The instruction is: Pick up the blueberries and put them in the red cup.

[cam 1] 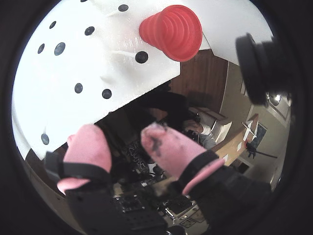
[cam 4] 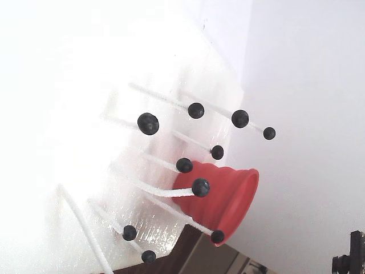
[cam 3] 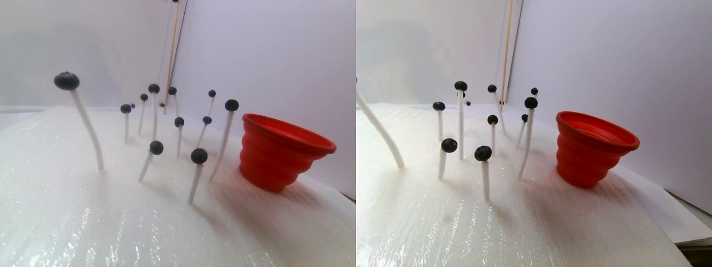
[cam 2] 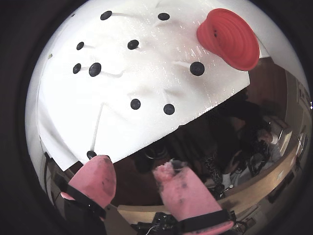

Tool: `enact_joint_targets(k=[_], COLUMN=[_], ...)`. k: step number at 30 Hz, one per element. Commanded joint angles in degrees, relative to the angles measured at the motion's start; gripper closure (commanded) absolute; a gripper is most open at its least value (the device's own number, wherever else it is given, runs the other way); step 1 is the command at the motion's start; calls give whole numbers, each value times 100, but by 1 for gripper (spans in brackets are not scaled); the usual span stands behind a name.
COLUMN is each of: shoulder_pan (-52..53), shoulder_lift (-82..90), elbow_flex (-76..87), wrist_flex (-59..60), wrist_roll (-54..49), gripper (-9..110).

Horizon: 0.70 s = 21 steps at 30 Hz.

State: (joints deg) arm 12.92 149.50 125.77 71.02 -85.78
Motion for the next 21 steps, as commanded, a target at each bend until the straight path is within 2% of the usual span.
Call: enact_joint_targets(k=[1,21], shoulder_pan=[141,-290], shoulder_lift=[-211,-1564], elbow_flex=[-88,-114], wrist_flex=[-316,-1266], wrist_roll=[-202,-853], gripper=[84,82])
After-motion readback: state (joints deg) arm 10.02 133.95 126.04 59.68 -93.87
